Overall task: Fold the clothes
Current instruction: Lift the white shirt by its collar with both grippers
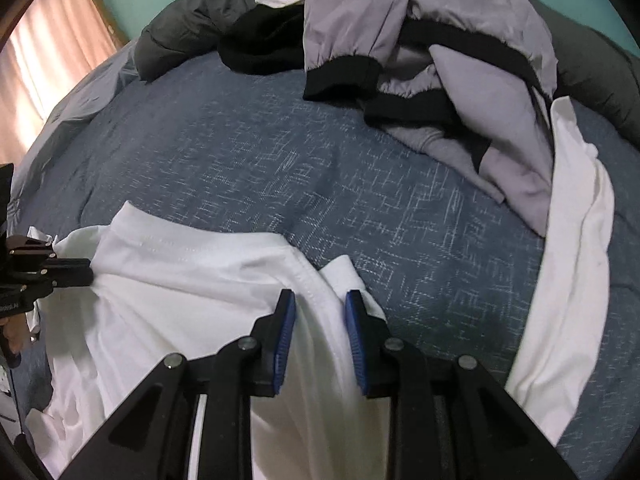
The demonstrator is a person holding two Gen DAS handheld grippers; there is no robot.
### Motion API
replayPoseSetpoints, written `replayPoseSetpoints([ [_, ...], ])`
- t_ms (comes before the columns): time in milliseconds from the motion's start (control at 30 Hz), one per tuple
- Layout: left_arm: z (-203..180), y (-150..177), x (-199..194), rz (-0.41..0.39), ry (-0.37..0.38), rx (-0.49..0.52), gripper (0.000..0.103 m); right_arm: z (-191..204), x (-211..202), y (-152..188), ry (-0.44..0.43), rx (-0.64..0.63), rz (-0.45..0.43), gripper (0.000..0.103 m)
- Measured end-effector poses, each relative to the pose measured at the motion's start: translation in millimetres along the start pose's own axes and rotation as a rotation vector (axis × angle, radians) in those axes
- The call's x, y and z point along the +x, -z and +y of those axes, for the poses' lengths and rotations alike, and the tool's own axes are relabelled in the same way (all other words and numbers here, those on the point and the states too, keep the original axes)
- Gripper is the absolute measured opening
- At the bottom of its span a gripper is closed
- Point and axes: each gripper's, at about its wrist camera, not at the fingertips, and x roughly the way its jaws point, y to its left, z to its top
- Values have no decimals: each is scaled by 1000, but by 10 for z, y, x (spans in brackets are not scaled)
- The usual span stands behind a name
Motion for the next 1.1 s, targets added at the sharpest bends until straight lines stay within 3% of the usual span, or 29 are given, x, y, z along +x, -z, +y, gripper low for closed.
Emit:
replayPoseSetpoints([
  [67,-14,12,2,0,0,3,1,5,-7,28,-14,-11,3,4],
  [333,-146,40,-59,2,9,14,1,-19,-645,382,-71,-75,-150,3],
  [567,-321,66,-149,8,21,34,3,-114,-993,833,-61,-79,-153,3],
  [667,-396,78,-188,11,26,43,9,-177,-1003,1029,-54,-63,-131,3],
  [800,-470,86,-255,5,30,49,42,-253,-1030,1171,-56,-22,-145,3],
  [967,-271,-37,-199,-4,-17,-2,44,-244,-1024,1268,-65,-9,-157,3],
  [1100,-156,-160,-32,4,30,-54,44,-243,-1017,1281,-73,-6,-167,3],
])
